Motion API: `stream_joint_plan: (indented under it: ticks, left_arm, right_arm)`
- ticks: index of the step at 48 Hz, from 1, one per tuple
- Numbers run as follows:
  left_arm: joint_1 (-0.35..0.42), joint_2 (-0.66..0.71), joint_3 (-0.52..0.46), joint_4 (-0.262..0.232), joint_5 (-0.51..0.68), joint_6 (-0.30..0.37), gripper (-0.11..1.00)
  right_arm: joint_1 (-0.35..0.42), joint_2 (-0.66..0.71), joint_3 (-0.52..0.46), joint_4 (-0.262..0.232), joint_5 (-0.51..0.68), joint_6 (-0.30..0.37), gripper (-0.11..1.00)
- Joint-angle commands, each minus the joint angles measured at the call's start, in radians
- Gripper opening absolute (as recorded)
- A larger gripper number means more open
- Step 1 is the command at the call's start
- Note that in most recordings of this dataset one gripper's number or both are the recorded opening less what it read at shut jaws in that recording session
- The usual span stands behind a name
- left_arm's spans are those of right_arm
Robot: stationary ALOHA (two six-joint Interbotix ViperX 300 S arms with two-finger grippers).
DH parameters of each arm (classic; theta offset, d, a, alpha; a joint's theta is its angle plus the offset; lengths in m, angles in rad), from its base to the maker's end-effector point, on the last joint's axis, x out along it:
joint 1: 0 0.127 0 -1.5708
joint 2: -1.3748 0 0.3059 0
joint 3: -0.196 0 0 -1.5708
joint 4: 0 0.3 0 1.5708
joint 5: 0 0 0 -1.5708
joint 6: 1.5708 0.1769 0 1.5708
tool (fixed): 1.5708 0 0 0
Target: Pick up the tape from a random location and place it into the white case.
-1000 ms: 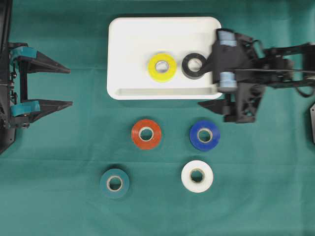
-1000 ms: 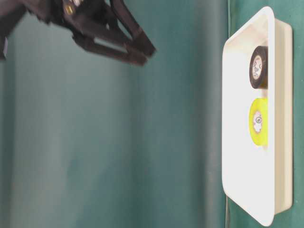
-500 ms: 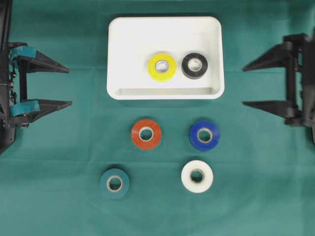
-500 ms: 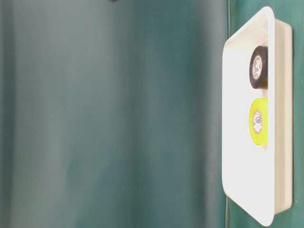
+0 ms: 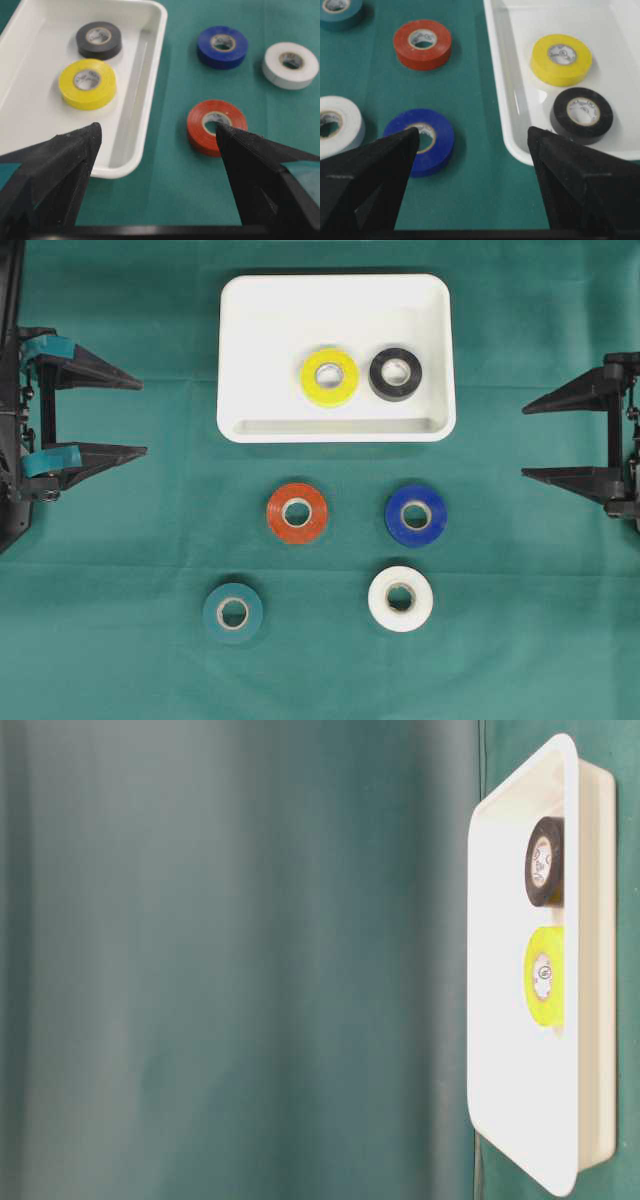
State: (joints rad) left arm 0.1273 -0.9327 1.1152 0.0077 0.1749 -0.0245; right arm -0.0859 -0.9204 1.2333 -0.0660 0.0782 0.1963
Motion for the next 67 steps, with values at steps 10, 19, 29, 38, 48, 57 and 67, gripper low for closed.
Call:
stream_joint_plan:
  ticks: [10,19,29,38,48,57,67]
  left_arm:
    - [-0.005,0.008,-0.009,-0.002,-0.006,0.000,0.96]
    - [-0.061,0.009,-0.009,-0.002,-0.008,-0.002,0.96]
    - [-0.121,0.009,-0.009,-0.006,-0.009,-0.002,0.96]
    - [-0.123,0.017,-0.012,-0.006,-0.021,-0.002,0.96]
    - [-0.123,0.095,-0.025,-0.006,-0.149,-0.002,0.96]
    - [-0.123,0.236,-0.084,-0.006,-0.230,0.000,0.96]
    - [-0.110,0.428,-0.215,-0.006,-0.238,0.000,0.96]
  right_arm:
    - [-0.003,0.031,-0.023,0.003,-0.015,0.002,0.84]
    - [-0.003,0.029,-0.044,0.003,0.008,0.002,0.84]
    - [-0.003,0.028,-0.049,0.002,0.012,0.003,0.84]
    - [-0.003,0.028,-0.052,0.003,0.012,0.002,0.84]
    - [-0.003,0.029,-0.057,0.002,0.011,0.002,0.84]
    - [-0.003,0.031,-0.058,0.003,0.012,0.002,0.84]
    - [-0.003,0.031,-0.057,0.002,0.012,0.002,0.84]
